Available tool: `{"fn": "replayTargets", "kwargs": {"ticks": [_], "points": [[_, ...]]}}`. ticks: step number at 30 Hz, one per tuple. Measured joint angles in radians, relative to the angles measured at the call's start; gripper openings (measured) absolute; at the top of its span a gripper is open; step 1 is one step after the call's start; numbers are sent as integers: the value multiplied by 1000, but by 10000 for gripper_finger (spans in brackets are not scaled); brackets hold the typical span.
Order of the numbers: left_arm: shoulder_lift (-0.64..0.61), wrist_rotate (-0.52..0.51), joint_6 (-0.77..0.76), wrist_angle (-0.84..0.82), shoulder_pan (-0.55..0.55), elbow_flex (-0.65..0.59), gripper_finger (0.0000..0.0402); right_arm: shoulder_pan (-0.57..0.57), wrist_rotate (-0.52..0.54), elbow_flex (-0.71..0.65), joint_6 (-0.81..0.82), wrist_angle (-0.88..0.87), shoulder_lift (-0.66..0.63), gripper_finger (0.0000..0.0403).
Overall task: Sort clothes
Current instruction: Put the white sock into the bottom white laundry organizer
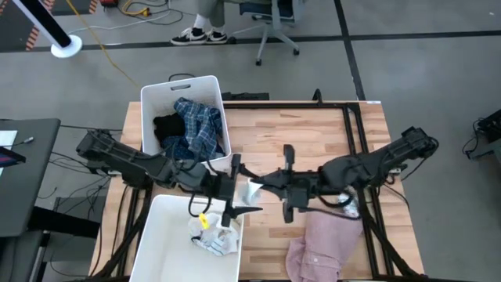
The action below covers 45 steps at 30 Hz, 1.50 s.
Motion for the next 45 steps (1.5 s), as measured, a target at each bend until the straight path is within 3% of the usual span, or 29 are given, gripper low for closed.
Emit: {"fn": "replayTargets", "kwargs": {"ticks": [5,13,15,25,34,45], "points": [[-2,-19,1,-33,0,0,284,1,1,42,0,-76,35,0],[-3,-77,57,-132,-25,0,57,10,14,44,27,-122,14,1],[-3,-78,64,-158,-29,0,16,17,34,44,26,-123,13,1],[-32,-142,77,-231,-73,0,2,37,107,44,58,-218,13,2],[-101,-296,91,-315,-145,0,1,35,113,44,187,-320,0,8],[-186,-348,43,-389,-268,0,0,35,113,44,383,-511,-2,110]]}}
